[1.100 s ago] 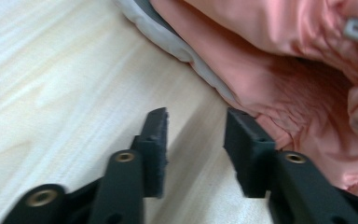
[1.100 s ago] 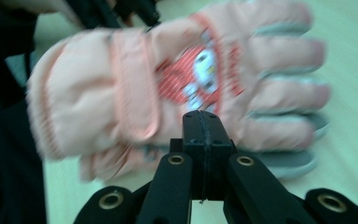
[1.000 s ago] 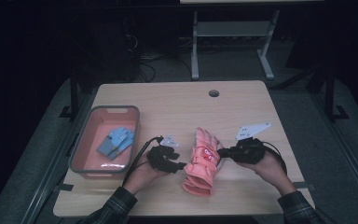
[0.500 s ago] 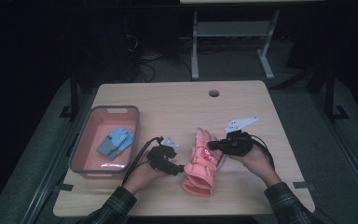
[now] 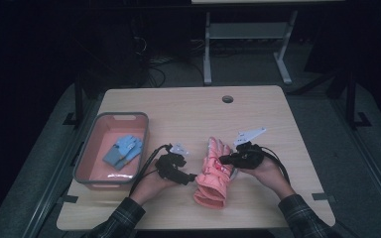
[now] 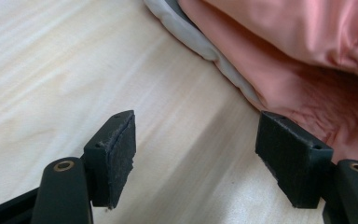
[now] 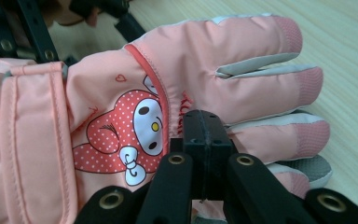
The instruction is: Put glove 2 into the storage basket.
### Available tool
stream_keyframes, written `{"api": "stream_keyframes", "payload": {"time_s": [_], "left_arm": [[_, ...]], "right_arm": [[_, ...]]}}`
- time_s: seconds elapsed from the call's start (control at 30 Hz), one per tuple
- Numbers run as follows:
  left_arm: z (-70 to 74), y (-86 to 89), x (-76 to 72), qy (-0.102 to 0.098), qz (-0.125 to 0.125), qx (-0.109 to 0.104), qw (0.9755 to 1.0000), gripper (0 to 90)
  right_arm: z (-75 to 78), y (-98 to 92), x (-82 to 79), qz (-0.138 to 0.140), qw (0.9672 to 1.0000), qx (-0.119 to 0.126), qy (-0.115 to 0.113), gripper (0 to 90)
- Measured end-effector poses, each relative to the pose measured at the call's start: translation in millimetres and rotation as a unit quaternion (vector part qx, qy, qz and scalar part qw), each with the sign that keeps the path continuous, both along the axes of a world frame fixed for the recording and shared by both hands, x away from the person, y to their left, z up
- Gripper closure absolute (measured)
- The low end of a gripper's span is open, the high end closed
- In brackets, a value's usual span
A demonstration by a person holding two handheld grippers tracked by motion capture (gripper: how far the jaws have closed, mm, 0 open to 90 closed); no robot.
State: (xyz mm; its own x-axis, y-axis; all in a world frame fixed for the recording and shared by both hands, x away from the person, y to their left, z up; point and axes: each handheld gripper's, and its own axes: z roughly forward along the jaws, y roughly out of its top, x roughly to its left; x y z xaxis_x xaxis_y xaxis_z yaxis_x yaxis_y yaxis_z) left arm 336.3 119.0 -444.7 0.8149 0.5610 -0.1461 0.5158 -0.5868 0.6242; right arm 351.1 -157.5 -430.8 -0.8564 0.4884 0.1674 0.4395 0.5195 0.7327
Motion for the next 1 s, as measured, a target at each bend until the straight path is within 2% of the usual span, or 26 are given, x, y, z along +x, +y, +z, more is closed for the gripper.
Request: {"api": "stream_keyframes", "payload": {"time_s": [0.03, 0.13, 0.2, 0.23, 0.27, 0.3, 0.37, 0.47, 0.57, 0.67, 0.8, 0.9, 0.93, 1.0], "left_arm": [[3.6, 2.7, 1.8, -0.003, -0.001, 0.003, 1.0, 28.0], [12.2, 6.2, 3.8, -0.007, 0.014, -0.013, 0.9998, 27.7], [23.7, 9.2, 5.8, -0.013, 0.024, -0.034, 0.9991, 27.3], [23.7, 9.2, 5.8, -0.013, 0.024, -0.034, 0.9991, 26.8], [27.7, 9.5, 6.3, -0.014, 0.026, -0.043, 0.9986, 26.8], [31.8, 9.8, 7.0, -0.015, 0.024, -0.051, 0.9983, 26.5], [39.2, 7.7, 8.0, -0.009, 0.021, -0.071, 0.9972, 24.8], [46.5, -0.8, 9.8, -0.005, 0.007, -0.08, 0.9968, 21.6], [47.5, -10.7, 13.1, 0.001, -0.008, -0.076, 0.9971, 18.2], [41.0, -28.6, 19.0, 0.021, -0.024, -0.071, 0.997, 16.2], [37.9, -37.1, 24.8, 0.026, -0.026, -0.073, 0.9966, 15.7], [35.8, -44.2, 30.1, 0.044, -0.029, -0.087, 0.9948, 14.9], [35.1, -47.2, 31.3, 0.047, -0.029, -0.091, 0.9943, 14.9], [32.6, -52.0, 32.8, 0.053, -0.035, -0.083, 0.9946, 14.6]], "right_arm": [[-0.6, 0.6, -0.3, -0.001, 1.0, -0.002, 0.003, 90.0], [-4.0, 2.2, -0.3, 0.0, 0.9999, -0.01, 0.004, 90.0], [-4.9, 3.7, -0.6, 0.0, 0.9998, -0.017, 0.008, 90.0], [-4.9, 3.7, -0.6, 0.0, 0.9998, -0.017, 0.008, 90.0], [-6.0, 4.2, -0.3, 0.003, 0.9998, -0.019, 0.004, 90.0], [-6.1, 5.0, -0.9, 0.001, 0.9997, -0.023, 0.009, 90.0], [-7.5, 5.5, -0.6, 0.004, 0.9996, -0.029, 0.003, 90.0], [-8.2, 6.4, -1.4, 0.004, 0.9995, -0.032, 0.003, 90.0], [-8.7, 7.3, -2.6, 0.005, 0.9993, -0.038, 0.001, 90.0], [-9.3, 7.1, -3.1, 0.006, 0.9992, -0.039, -0.002, 90.0], [-10.0, 6.6, -3.5, 0.008, 0.9991, -0.042, -0.003, 90.0], [-10.4, 6.4, -4.9, 0.004, 0.9992, -0.041, -0.002, 90.0], [-10.8, 6.1, -4.6, 0.005, 0.999, -0.044, -0.008, 90.0], [-10.9, 6.3, -5.5, 0.005, 0.9991, -0.041, -0.006, 90.0]]}}
